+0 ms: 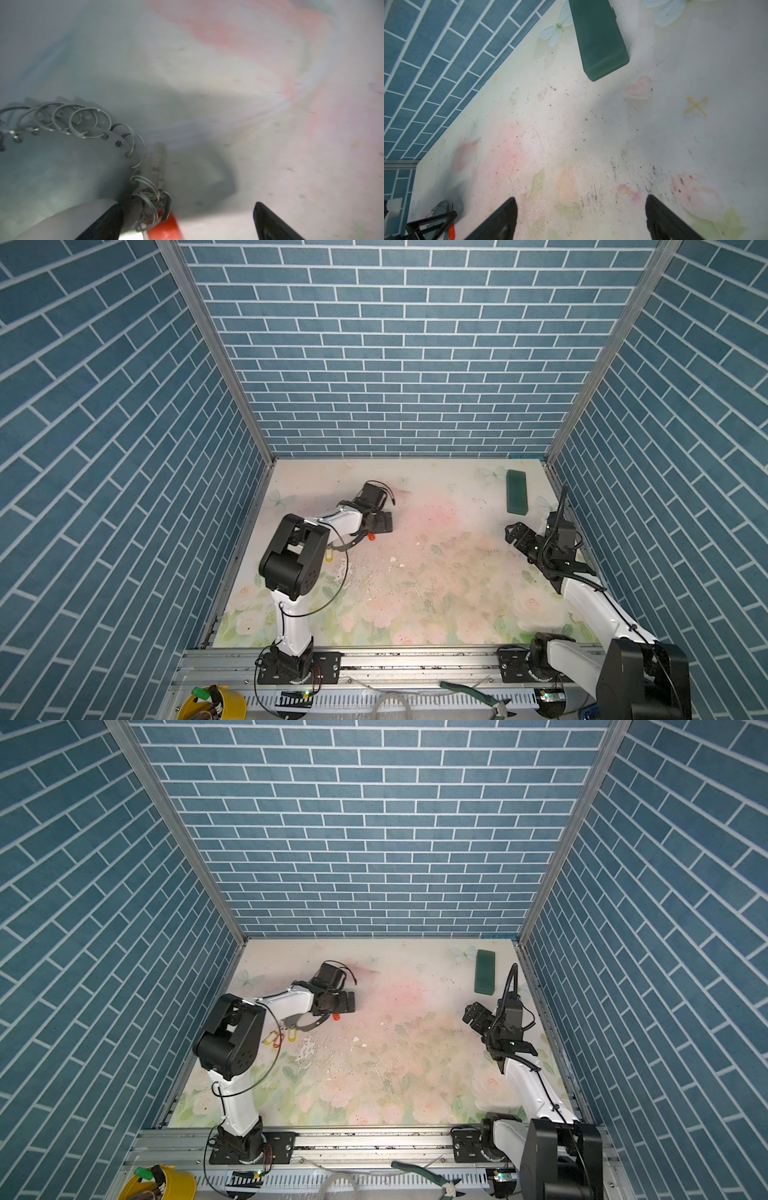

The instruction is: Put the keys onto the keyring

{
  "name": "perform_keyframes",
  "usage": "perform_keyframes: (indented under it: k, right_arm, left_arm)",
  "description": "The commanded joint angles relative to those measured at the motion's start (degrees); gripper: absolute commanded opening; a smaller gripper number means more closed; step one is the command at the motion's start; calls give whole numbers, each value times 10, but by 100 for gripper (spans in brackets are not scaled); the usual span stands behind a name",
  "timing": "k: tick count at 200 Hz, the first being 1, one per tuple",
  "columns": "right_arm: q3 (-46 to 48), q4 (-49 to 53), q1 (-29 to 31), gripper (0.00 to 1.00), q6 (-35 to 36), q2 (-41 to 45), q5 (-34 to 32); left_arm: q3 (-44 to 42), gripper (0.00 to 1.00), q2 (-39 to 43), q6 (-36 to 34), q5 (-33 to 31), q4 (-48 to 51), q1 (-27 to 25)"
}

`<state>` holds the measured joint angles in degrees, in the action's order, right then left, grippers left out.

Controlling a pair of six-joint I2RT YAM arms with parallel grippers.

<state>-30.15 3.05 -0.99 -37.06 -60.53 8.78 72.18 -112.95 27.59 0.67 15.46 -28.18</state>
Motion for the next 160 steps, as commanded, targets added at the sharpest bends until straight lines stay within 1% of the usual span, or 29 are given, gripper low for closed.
perform_keyframes:
  k: [1, 23, 42, 53, 69, 84, 97, 160]
  right_arm:
    - [-36, 58, 3, 95, 7, 29, -60]
    - [-40, 81, 3, 95, 7, 52, -86]
    - [-42, 91, 3, 95, 7, 64, -94]
    - [-42, 93, 3, 94, 5, 68, -95]
    - [-40, 93, 3, 94, 0, 68, -90]
    - [-39, 90, 2, 94, -6, 67, -86]
    - [-39, 88, 3, 94, -9, 65, -80]
    - [-43, 79, 3, 91, -16, 46, -49]
  left_arm:
    - [27, 99, -63, 10, 65, 39, -71]
    - [63, 99, -90, 18, 84, 36, -130]
    - [88, 99, -97, 14, 81, 48, -173]
    - [85, 99, -88, 13, 79, 48, -187]
    - [63, 99, -63, 12, 73, 42, -191]
    - [36, 100, -36, 6, 41, 53, -183]
    - [5, 100, -15, 4, 26, 58, -166]
    - [-200, 99, 121, -3, 10, 12, -57]
